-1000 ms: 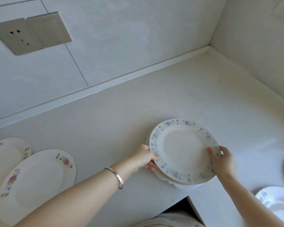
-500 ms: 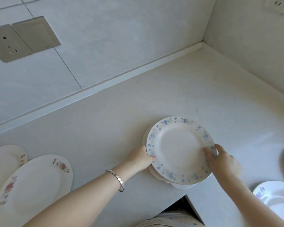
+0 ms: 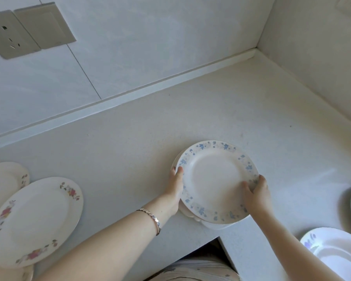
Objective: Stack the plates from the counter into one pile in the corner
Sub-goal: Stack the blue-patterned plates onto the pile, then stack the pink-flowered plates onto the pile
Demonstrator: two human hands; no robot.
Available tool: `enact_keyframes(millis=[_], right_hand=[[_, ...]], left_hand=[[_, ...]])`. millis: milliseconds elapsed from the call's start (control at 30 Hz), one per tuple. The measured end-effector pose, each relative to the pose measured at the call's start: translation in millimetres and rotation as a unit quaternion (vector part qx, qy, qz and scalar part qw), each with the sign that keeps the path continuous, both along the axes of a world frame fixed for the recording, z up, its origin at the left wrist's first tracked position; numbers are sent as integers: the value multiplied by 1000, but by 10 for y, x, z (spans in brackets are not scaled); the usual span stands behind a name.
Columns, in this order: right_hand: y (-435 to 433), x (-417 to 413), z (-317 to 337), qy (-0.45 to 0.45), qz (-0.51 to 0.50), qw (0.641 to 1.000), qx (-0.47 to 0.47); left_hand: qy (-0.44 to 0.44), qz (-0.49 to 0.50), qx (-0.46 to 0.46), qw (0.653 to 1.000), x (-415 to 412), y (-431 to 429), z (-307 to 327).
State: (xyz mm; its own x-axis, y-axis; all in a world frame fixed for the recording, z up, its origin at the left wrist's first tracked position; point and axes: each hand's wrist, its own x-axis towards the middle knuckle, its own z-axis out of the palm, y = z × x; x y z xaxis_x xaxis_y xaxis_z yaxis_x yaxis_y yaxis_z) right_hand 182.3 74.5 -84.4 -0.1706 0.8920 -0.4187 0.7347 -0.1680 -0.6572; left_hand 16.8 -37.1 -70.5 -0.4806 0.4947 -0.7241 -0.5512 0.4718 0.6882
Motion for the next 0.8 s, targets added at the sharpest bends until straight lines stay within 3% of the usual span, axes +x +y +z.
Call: enact_keyframes(millis=[67,167,233,300,400,533,700,800], right_hand=[[33,-36,55,-73,32,997,7],[-58,-188,218,-149,109,977,111],[-203,-368,349,-120,212,954,178],[-407,-597,457,-58,321,929,174],[-841,-1037,552,28,403,913,59],[-1585,-1690,459,27,469,880,-65],[-2448,-2379,122,-15,380,901,-208],[-2837,-2699,-69,20,285,914,-290]], left_hand=[[24,-28,-25,999,-60,-36,3],[113,-57,-63,990,-202,-225,21],[143,-45,-66,986,-337,-465,48],[158,-36,-55,985,-498,-803,55],[209,-10,-92,974,-723,-1449,94],[224,55,-150,961,-998,-2364,120],[221,139,-163,952,-1323,-3259,165],[222,159,-170,947,-1503,-3690,147]])
